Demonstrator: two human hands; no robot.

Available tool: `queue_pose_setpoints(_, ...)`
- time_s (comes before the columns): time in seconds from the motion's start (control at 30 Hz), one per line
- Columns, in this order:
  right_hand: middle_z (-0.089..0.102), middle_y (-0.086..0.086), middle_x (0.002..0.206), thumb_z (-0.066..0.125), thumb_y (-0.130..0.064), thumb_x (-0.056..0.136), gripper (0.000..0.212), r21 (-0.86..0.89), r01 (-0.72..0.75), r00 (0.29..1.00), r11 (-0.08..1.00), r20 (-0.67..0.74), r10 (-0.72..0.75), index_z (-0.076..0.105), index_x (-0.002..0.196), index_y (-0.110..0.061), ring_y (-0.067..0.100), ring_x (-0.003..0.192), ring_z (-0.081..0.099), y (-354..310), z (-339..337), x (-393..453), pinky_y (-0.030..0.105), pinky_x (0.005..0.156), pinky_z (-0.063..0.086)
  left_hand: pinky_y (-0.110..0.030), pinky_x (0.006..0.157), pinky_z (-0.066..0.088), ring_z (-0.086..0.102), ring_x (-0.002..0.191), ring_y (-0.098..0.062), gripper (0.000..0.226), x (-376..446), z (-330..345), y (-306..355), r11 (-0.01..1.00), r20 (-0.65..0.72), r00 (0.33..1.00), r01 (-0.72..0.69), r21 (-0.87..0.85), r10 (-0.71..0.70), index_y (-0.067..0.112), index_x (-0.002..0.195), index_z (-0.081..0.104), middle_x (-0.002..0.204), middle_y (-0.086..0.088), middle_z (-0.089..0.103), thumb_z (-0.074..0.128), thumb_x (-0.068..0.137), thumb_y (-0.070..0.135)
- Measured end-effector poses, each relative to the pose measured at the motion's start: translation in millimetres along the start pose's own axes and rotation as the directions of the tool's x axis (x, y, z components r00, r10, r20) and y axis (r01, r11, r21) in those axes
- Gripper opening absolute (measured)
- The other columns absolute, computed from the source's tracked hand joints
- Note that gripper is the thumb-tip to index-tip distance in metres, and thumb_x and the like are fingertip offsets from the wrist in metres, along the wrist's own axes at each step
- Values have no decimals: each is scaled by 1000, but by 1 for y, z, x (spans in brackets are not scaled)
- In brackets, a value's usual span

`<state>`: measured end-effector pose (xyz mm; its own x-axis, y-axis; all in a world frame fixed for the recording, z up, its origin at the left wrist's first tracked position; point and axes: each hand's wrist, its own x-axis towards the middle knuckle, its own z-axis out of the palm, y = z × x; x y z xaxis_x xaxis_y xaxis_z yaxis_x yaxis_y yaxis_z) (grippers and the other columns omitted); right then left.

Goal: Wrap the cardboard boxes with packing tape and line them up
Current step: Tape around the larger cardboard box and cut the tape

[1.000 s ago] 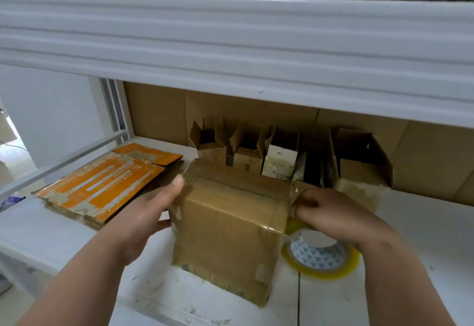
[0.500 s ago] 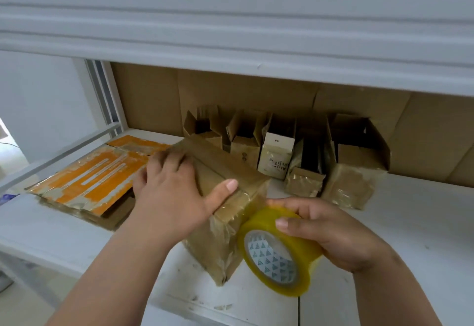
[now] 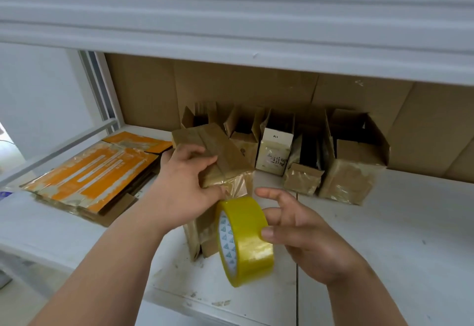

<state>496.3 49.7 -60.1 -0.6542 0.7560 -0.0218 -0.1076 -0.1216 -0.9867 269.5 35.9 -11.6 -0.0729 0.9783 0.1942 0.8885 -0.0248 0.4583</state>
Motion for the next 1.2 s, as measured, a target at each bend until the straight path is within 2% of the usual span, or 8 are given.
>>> queue_pose_setpoints(0.13,72,13,98,77,-35,70,73,0,-17,998,1000,-55,17,45,130,-8,23,92,67,15,13,5,32,84,50,-29,106,27,28,135,-22,96,4,5,-5,998,-68,998,-11,65,15,32,144,46,145,12,40,51,63,83)
queue_pose_setpoints(0.27,68,17,121,64,-52,82,56,-86,-58,998,995,-17,57,68,121,-12,35,117,61,27,20,2,51,109,42,-35,108,34,32,138,-21,72,7,6,-10,995,-121,992,-29,93,41,38,146,42,148,12,43,61,81,64)
queue_pose_setpoints(0.47,73,-4,113,69,-23,83,41,-208,-71,993,976,75,88,64,123,-17,9,107,66,33,26,0,23,87,50,-28,85,45,52,113,-9,53,11,1,-19,999,-119,993,-20,44,25,43,134,53,131,14,57,62,85,61)
queue_pose_setpoints(0.67,73,-3,113,65,-39,85,41,-250,-153,988,956,-10,155,66,122,-20,13,109,67,56,32,-1,30,95,51,-20,69,42,54,92,-7,46,11,-1,-19,1000,-138,990,3,-17,-5,34,128,58,107,13,59,64,87,53)
queue_pose_setpoints(0.87,73,-4,109,60,-57,80,38,-265,-162,983,951,-126,132,69,108,-34,17,108,66,70,39,-2,43,103,48,-26,73,46,58,97,-13,47,13,6,-22,989,-178,979,77,-124,-99,24,124,55,125,4,62,68,87,48)
queue_pose_setpoints(1.0,74,-4,106,64,-54,78,29,-247,-144,986,958,-114,118,69,101,-37,20,106,67,70,37,0,46,103,48,-35,110,30,32,142,-24,47,2,16,-20,996,-240,971,-30,-87,8,26,130,63,155,3,38,71,85,39)
queue_pose_setpoints(1.1,74,-4,103,66,-51,78,26,-247,-162,985,955,-99,141,71,98,-35,19,103,68,68,34,-1,44,100,49,-31,104,22,34,128,-35,52,-9,30,-23,999,-358,934,-8,-40,-7,26,131,64,134,-11,44,76,82,35)
queue_pose_setpoints(1.2,75,-5,102,68,-45,80,28,-295,-184,983,938,-46,178,71,101,-26,13,100,70,59,26,-6,32,92,53,-27,98,30,43,111,-25,60,-15,37,-21,993,-416,905,49,-111,-91,29,139,56,113,-5,38,75,83,39)
